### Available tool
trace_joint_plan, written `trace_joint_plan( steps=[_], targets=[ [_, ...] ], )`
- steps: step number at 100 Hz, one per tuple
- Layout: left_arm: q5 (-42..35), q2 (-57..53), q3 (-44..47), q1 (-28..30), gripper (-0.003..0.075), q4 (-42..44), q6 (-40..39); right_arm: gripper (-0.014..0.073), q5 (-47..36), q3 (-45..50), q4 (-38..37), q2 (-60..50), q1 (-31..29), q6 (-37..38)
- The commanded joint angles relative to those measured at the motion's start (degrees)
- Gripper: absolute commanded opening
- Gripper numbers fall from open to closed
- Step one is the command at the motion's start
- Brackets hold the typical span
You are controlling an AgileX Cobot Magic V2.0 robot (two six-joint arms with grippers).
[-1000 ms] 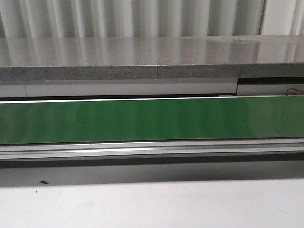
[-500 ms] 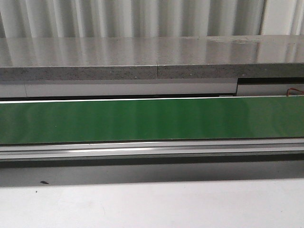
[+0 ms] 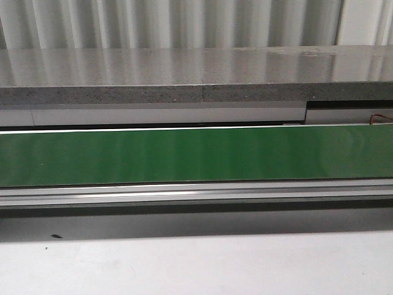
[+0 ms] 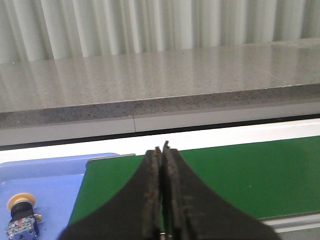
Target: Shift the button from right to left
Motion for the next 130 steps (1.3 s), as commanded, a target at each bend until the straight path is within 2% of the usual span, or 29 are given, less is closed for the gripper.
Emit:
trace_joint_plan(
  steps=[1,16,27,130],
  targets=[
    [-7.9,-1.6,1.5,-0.4,-0.0021,1.4,-1.9,-0.0068,-4.2,-1.3,-0.1,0.5,0.0,-0.4],
    [-8.9,-1.8,6.1,-0.4,-0.0021,1.0,-1.9,-0.0068,-4.2,-1.3,-0.1,0.5,0.0,-0.4],
    [-6.9,-1.8,6.1,-0.4,-0.0021,0.8,-1.9,-0.0068,-4.2,-1.3,-0.1,0.5,0.0,-0.4],
    [-7.0,-1.8,6.1,-0.4,-0.0020,0.8,-1.9,-0.0068,-5.0,-0.9,-0.7,0.5,-0.1,-0.4]
  ],
)
